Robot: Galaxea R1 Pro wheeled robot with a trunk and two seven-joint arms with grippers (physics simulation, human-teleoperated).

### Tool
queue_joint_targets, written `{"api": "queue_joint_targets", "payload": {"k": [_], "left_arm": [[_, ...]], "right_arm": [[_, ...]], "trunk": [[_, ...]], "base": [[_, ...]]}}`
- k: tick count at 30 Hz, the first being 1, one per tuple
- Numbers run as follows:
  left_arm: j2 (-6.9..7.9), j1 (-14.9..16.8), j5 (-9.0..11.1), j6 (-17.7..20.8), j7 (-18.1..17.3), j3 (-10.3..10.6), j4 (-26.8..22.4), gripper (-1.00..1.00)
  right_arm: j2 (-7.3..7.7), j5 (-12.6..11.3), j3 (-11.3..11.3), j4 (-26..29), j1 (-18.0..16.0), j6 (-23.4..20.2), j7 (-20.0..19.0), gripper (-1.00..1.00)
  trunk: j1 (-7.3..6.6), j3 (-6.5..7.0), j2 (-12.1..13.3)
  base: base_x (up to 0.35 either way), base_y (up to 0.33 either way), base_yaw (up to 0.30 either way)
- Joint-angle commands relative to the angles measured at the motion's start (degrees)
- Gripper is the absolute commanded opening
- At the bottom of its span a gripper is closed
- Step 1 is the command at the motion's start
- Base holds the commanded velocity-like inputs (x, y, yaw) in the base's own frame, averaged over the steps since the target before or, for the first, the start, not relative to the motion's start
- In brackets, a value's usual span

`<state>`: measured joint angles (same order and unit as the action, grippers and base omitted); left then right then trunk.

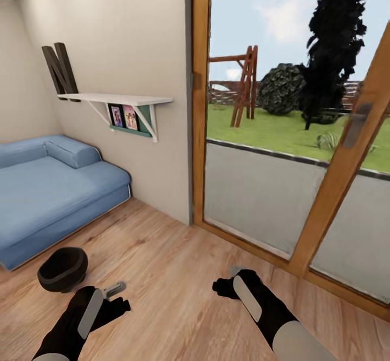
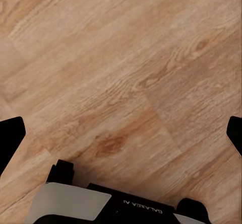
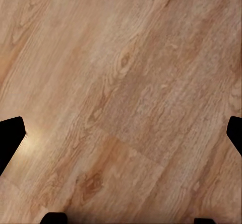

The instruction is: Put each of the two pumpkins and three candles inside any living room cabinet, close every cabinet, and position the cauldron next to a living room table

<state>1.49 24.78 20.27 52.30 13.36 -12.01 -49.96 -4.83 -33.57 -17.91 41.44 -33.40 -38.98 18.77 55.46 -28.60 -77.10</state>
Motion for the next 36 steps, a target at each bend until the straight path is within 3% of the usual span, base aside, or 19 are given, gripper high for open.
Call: {"api": "queue_joint_targets", "payload": {"k": [1, 23, 31, 36], "left_arm": [[0.0, 0.0, 0.01, 0.0, 0.0, 0.02, -0.02, 1.0], [0.0, 0.0, 0.03, 0.0, 0.0, -0.08, 0.02, 1.0], [0.0, 0.0, 0.09, 0.0, 0.0, -0.01, -0.01, 1.0], [0.0, 0.0, 0.1, 0.0, 0.0, -0.06, -0.02, 1.0]], "right_arm": [[0.0, 0.0, -0.01, -0.02, 0.0, 0.02, 0.01, 1.0], [-0.03, 0.26, -0.02, 0.04, 0.0, 0.13, 0.13, 1.0], [-0.13, 0.19, -0.09, 0.04, 0.0, 0.13, 2.25, 1.0], [-0.36, 0.21, -2.51, 0.04, 0.0, 0.13, 2.78, 1.0]], "trunk": [[0.0, -0.06, 0.0], [0.0, -1.31, 0.0], [0.0, -1.77, 0.0], [0.0, -2.05, 0.0]], "base": [[0.331, 0.0, 0.243], [0.326, 0.0, 0.243], [0.227, 0.0, 0.243], [0.145, 0.0, 0.243]]}}
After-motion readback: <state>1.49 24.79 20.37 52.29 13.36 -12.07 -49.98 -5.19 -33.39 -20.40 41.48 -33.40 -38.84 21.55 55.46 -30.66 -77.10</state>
